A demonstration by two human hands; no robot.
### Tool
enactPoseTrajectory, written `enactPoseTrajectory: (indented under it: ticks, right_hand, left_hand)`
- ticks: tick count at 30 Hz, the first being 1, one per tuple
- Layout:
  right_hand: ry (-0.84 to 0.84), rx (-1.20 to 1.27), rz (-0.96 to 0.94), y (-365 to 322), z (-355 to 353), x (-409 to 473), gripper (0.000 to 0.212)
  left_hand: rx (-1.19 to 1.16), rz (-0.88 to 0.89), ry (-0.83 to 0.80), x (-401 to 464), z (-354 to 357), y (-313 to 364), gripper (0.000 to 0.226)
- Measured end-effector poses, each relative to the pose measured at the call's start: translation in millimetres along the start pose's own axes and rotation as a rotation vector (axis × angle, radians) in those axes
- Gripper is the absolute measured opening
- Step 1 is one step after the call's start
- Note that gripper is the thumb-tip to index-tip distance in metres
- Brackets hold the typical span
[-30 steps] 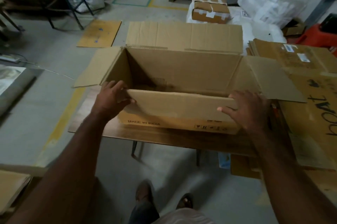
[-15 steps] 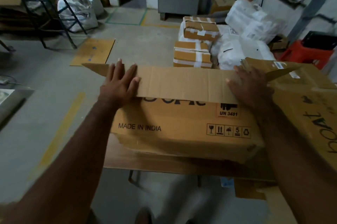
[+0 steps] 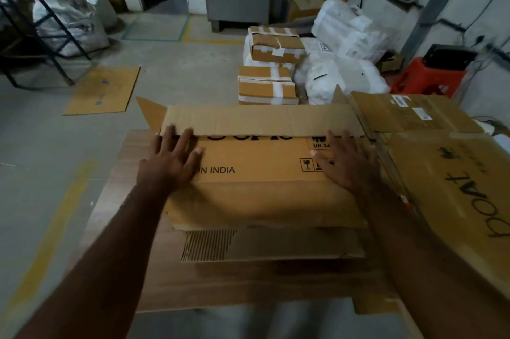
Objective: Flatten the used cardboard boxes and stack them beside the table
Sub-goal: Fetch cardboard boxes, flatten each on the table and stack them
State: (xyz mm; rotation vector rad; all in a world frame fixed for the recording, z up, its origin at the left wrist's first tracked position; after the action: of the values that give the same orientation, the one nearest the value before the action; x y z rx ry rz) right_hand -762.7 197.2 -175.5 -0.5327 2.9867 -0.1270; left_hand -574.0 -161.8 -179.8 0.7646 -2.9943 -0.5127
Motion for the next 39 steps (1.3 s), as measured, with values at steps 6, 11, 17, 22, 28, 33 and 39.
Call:
enactPoseTrajectory:
  ticks: [6,11,17,22,28,33,39]
  right_hand:
    - [0.110,0.069,-0.065,-6,-8,-13,0.088]
    - [0.030,0.053,-0.128,-23,-7,-34,0.084]
    - [0.094,-0.071,-0.341,-48,27,-94,0.105]
    - [0.236,-0.323,-0.408,-52,64,-114,0.143]
    - [0.298,-0.359,-0.361,-56,67,-120,0.128]
    - [0.189,-0.277,-0.410,-57,53,-138,0.117]
    - [0.248,-0.015,-0.481,-41,-14,-166,0.067]
  left_hand:
    - [0.005,-0.007,0.146,-12,-8,11,0.076]
    - [0.085,0.107,-0.033,-24,3,39,0.077]
    - [0.139,0.386,0.058,-83,41,85,0.101]
    - [0.383,0.331,0.058,-107,89,102,0.149]
    - [0.406,0.254,0.114,-106,92,111,0.125]
    - [0.361,0.354,-0.028,-114,62,102,0.131]
    - [0.143,0.505,-0.146,-128,-29,94,0.069]
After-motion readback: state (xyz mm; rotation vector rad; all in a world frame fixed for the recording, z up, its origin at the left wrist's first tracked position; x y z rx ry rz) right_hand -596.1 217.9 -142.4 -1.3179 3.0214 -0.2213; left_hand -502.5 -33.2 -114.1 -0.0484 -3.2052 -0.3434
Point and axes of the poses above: each hand's wrist, its own x-axis towards the middle knuckle, its own z-axis out of the palm, y = z × x, the point moved 2 cm from there along x, towards the middle knuckle, and after that the axes turned 2 degrees about -x, right-handed, at the moved point
